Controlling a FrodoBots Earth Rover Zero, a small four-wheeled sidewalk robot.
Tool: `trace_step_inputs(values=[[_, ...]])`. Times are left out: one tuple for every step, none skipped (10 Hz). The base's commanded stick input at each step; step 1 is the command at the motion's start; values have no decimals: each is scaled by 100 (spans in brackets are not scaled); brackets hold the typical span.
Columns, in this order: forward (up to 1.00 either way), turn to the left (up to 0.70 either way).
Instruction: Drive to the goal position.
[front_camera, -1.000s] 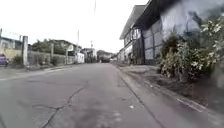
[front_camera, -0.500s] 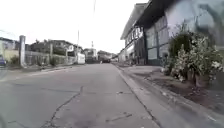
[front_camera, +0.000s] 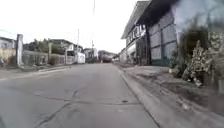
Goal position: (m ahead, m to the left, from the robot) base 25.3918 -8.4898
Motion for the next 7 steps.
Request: trace_step_inputs(values=[[100,0],[100,0],[100,0],[100,0],[100,0],[100,0],[100,0]])
